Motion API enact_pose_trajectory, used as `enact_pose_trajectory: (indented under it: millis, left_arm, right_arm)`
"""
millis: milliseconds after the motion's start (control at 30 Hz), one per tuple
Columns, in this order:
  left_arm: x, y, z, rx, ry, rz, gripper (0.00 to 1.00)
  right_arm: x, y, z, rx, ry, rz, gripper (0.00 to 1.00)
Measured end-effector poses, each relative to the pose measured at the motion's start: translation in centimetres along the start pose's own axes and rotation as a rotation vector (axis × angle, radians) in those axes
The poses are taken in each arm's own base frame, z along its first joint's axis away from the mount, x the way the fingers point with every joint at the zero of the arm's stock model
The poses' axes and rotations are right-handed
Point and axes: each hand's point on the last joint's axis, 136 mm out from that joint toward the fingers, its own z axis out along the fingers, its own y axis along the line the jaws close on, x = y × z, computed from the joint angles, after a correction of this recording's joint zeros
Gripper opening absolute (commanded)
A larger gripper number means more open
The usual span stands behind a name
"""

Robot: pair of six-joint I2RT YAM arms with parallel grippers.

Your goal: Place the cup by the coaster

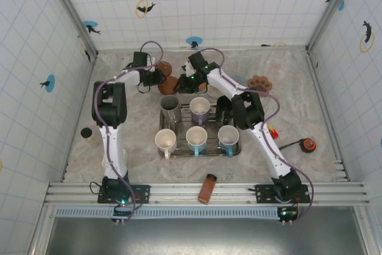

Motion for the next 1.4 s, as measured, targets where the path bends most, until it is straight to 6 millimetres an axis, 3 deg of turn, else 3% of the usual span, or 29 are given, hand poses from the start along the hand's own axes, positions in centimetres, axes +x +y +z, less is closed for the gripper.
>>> enact_pose_trajectory:
  millis: [267,433,533,667,833,967,1033,1200,1400]
  left_arm:
    - [0.4,0.4,-0.7,-0.037,0.02,-0.008,0.47]
    - [-0.1,0.4,-2.8,-0.097,0.015,-0.003,0.49]
    - [-2.0,0.0,-4.6,-0.133,-0.034,0.021,0.51]
    - [-6.1,-0.9,-6.7,-0.173,-0.124,0.066,0.51]
    - [-12.5,-2.2,-8.7,-0.226,-0.257,0.137,0.54]
    - [-15.6,-2.2,-7.5,-0.304,-0.309,0.204,0.56]
    - [-15.1,-1.9,-5.6,-0.332,-0.286,0.231,0.56]
    - [-11.9,-1.1,-0.8,-0.348,-0.181,0.281,0.56]
    - [-11.6,-0.7,1.4,-0.339,-0.184,0.314,0.56]
  right_arm:
    - [-0.5,0.3,0.0,-0.013,-0.017,-0.017,0.48]
    - [-0.6,0.4,-0.1,-0.013,-0.024,-0.037,0.49]
    - [-0.7,0.4,-0.2,-0.006,-0.03,-0.045,0.5]
    - [-1.1,0.3,-0.5,0.007,-0.046,-0.047,0.49]
    - [-1.6,-0.2,-1.2,0.03,-0.061,-0.054,0.49]
    - [-2.2,0.2,-2.9,0.048,-0.081,-0.072,0.5]
    - [-2.6,0.9,-4.1,0.05,-0.1,-0.088,0.5]
    - [-3.1,2.8,-8.0,0.05,-0.143,-0.13,0.51]
    - [-2.5,3.2,-10.7,0.069,-0.162,-0.15,0.52]
